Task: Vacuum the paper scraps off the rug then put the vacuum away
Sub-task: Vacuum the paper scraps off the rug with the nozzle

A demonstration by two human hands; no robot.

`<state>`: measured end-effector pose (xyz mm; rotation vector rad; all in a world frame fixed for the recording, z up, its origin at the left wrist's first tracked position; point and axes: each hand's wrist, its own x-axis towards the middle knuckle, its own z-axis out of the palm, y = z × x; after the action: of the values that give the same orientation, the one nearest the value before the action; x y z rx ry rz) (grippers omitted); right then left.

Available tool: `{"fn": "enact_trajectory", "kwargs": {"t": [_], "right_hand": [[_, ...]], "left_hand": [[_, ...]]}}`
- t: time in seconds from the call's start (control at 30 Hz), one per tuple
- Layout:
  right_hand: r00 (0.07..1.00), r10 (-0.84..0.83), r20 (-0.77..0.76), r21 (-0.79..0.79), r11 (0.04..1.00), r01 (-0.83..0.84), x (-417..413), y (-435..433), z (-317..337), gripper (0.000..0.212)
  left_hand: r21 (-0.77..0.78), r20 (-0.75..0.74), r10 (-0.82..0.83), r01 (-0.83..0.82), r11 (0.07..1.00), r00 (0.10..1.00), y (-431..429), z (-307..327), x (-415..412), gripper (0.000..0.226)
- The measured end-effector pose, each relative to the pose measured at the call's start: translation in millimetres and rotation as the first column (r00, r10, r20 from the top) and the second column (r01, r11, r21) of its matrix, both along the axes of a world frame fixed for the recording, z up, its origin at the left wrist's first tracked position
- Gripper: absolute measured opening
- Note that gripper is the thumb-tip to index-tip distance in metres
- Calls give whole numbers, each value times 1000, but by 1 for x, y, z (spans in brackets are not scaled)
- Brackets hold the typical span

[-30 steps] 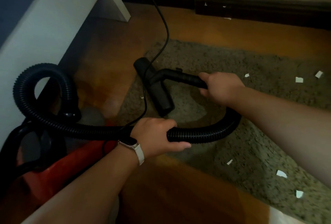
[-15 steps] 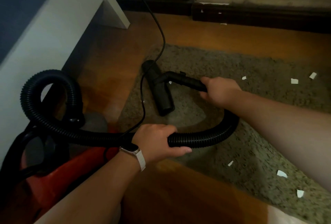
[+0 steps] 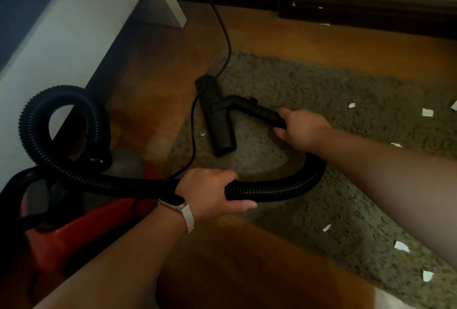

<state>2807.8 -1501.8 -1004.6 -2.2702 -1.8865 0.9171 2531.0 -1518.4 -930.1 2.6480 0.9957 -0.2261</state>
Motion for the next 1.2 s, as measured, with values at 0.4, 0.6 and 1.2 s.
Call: {"fn": "enact_trajectory", "kwargs": {"t": [0.4, 0.6, 1.2], "right_hand": [[992, 124, -39, 12, 992, -124, -1, -2, 2, 35], [977, 205, 55, 101, 973, -210, -15, 3, 4, 36], [999, -11, 42, 93, 996, 7, 37, 9, 7, 23]], "left_hand": [[-17, -20, -24, 24, 1000, 1000, 3, -1, 1, 66], [-42, -16, -30, 30, 999, 999, 3, -2, -5, 63], [-26, 10, 1, -1, 1000, 1000, 17, 7, 23, 69]]}}
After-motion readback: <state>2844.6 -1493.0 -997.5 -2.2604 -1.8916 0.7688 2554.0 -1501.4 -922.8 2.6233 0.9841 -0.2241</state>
